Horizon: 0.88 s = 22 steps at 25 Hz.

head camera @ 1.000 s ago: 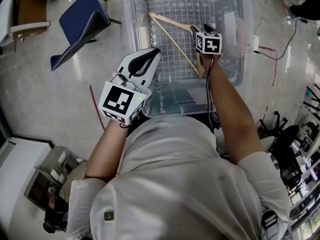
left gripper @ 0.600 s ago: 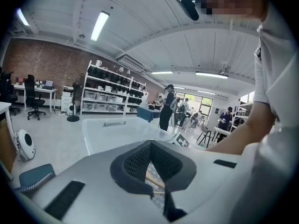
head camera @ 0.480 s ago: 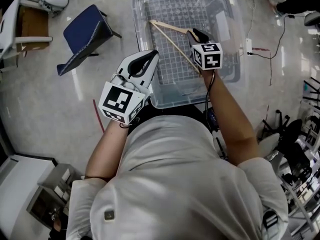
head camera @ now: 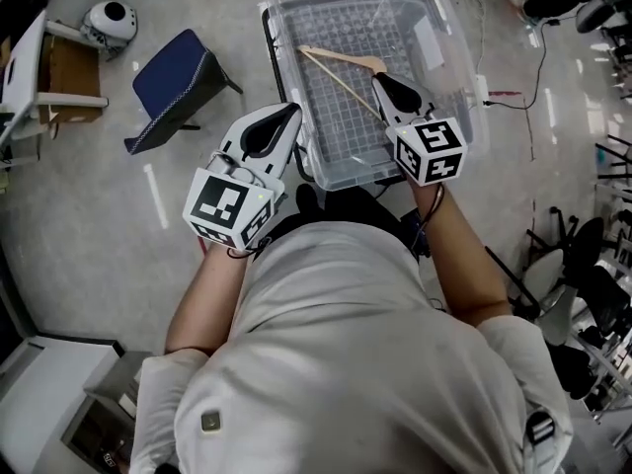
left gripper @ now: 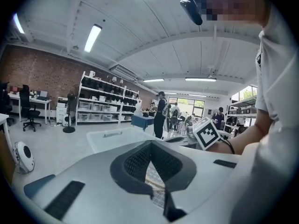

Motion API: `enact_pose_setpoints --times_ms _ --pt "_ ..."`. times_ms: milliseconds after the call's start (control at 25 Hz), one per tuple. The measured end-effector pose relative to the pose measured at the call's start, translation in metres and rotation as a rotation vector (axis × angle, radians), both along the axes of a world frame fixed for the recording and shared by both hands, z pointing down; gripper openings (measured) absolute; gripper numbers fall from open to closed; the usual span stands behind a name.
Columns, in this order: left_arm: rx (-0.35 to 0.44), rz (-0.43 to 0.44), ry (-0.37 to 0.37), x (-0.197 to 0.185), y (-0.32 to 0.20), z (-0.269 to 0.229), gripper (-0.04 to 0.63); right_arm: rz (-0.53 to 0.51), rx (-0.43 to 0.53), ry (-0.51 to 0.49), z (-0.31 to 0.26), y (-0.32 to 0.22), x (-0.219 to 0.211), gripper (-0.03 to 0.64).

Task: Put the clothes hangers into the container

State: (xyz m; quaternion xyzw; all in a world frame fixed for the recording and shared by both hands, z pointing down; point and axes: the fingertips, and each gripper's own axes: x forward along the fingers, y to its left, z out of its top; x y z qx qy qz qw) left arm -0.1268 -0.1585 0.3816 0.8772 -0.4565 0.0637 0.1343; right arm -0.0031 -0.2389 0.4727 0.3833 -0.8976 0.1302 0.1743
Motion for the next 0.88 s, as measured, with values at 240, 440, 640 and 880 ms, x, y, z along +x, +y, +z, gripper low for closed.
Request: enact_pose_setpoints --times_ms 240,440,640,880 --pt "0.034 0.053 -0.007 0.006 0.028 -0.017 0.017 -0.056 0.06 -0.014 -0.046 0.05 -0.006 0.023" --pt "0.07 0.037 -0.006 -0.005 0.041 -0.036 0.017 -0.049 0.134 -0.01 -0.078 0.08 -0.003 0.02" --pt "0.083 0.042 -0.005 -0.01 0.053 -0.043 0.017 -0.034 0.179 -0.034 -0.103 0.1 0.003 0.019" --pt "0.078 0.067 -0.002 -0.007 0.063 -0.044 0.017 0.014 0.181 -0.045 -0.111 0.114 0.017 0.02"
